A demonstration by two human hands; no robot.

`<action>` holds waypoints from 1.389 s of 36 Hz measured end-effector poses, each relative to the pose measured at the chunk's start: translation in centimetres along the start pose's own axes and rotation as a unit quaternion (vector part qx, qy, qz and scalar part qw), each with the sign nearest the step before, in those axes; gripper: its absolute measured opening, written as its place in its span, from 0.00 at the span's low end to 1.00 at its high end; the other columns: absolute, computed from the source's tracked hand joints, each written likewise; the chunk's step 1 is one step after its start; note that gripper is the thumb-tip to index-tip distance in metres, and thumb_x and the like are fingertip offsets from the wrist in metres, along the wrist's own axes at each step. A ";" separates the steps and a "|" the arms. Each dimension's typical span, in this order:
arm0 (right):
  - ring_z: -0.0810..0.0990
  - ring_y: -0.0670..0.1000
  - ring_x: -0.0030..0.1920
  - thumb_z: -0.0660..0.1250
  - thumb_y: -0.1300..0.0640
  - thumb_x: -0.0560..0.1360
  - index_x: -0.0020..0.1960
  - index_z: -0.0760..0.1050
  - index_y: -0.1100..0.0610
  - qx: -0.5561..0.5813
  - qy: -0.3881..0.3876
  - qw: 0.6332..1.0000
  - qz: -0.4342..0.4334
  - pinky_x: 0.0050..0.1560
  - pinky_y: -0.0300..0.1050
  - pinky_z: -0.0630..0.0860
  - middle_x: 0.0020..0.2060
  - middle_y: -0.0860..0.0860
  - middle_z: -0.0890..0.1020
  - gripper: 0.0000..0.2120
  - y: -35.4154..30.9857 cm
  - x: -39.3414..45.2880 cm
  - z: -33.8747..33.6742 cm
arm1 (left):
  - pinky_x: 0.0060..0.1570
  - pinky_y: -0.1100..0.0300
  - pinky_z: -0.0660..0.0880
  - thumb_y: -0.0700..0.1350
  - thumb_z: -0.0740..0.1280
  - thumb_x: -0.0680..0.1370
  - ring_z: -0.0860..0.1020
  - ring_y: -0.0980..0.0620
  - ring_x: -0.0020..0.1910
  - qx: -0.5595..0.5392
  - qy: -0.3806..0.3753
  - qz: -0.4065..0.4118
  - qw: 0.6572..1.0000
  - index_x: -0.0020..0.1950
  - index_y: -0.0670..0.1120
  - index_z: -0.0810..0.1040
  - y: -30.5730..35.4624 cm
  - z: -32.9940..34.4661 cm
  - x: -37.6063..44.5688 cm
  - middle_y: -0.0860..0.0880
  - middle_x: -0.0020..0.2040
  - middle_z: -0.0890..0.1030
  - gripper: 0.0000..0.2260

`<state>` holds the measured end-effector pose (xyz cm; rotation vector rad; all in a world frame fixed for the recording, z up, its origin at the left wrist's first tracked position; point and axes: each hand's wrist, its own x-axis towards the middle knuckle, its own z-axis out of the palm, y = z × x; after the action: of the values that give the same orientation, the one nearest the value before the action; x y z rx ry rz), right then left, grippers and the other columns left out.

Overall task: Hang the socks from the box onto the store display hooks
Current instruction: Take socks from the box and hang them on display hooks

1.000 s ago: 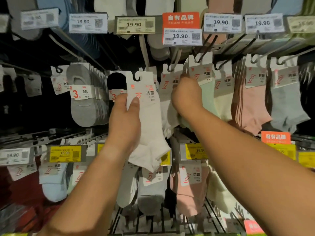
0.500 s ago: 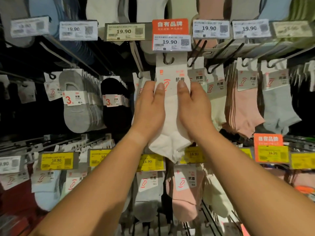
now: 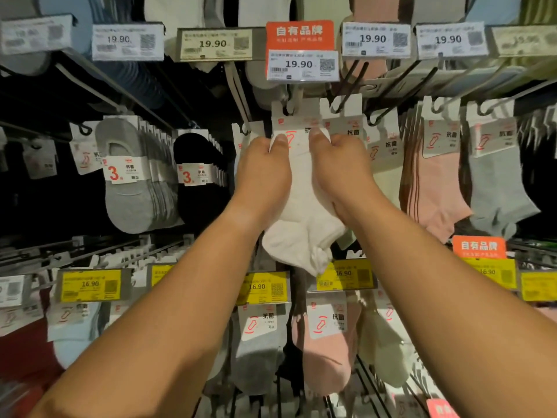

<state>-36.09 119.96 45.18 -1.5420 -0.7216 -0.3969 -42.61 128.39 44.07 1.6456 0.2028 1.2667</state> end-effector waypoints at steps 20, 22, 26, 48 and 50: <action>0.77 0.59 0.62 0.67 0.66 0.75 0.64 0.70 0.65 -0.413 -0.216 0.883 0.052 0.56 0.47 0.73 0.62 0.60 0.77 0.18 5.6 -3.2 3.2 | 0.51 0.50 0.81 0.43 0.73 0.73 0.82 0.40 0.53 0.405 -0.254 -0.104 0.872 0.61 0.39 0.77 -7.5 -1.3 2.3 0.41 0.56 0.82 0.18; 0.77 0.58 0.62 0.67 0.66 0.75 0.61 0.74 0.64 -0.450 -0.236 0.860 0.035 0.57 0.45 0.73 0.62 0.59 0.78 0.15 5.2 -3.5 2.9 | 0.43 0.53 0.79 0.44 0.71 0.76 0.82 0.42 0.48 0.471 -0.276 -0.069 0.835 0.56 0.40 0.81 -7.6 -1.3 2.1 0.40 0.53 0.83 0.11; 0.78 0.58 0.60 0.68 0.64 0.75 0.59 0.78 0.62 -0.482 -0.226 0.847 -0.009 0.48 0.44 0.71 0.58 0.59 0.79 0.13 4.0 -4.1 2.2 | 0.33 0.60 0.71 0.57 0.70 0.73 0.81 0.45 0.41 0.511 -0.275 -0.056 0.813 0.52 0.46 0.81 -7.3 -1.8 2.0 0.45 0.49 0.84 0.17; 0.79 0.61 0.55 0.61 0.57 0.78 0.59 0.73 0.59 -0.543 -0.091 0.835 0.009 0.47 0.50 0.73 0.55 0.60 0.79 0.11 3.6 -19.4 -21.0 | 0.61 0.49 0.69 0.51 0.67 0.77 0.72 0.36 0.63 0.396 -0.291 0.118 0.863 0.65 0.44 0.75 3.1 9.0 -20.7 0.40 0.62 0.75 0.19; 0.79 0.61 0.54 0.62 0.57 0.77 0.59 0.73 0.58 -0.565 -0.084 0.820 0.052 0.47 0.50 0.73 0.55 0.59 0.80 0.12 4.5 -21.8 -27.3 | 0.59 0.47 0.72 0.52 0.67 0.77 0.74 0.35 0.61 0.370 -0.335 0.129 0.857 0.63 0.44 0.78 4.3 13.0 -25.5 0.39 0.60 0.77 0.18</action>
<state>-44.61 88.91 30.89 -2.7586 -0.5237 -0.6748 -45.09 102.11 32.10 2.7639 0.0268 0.7374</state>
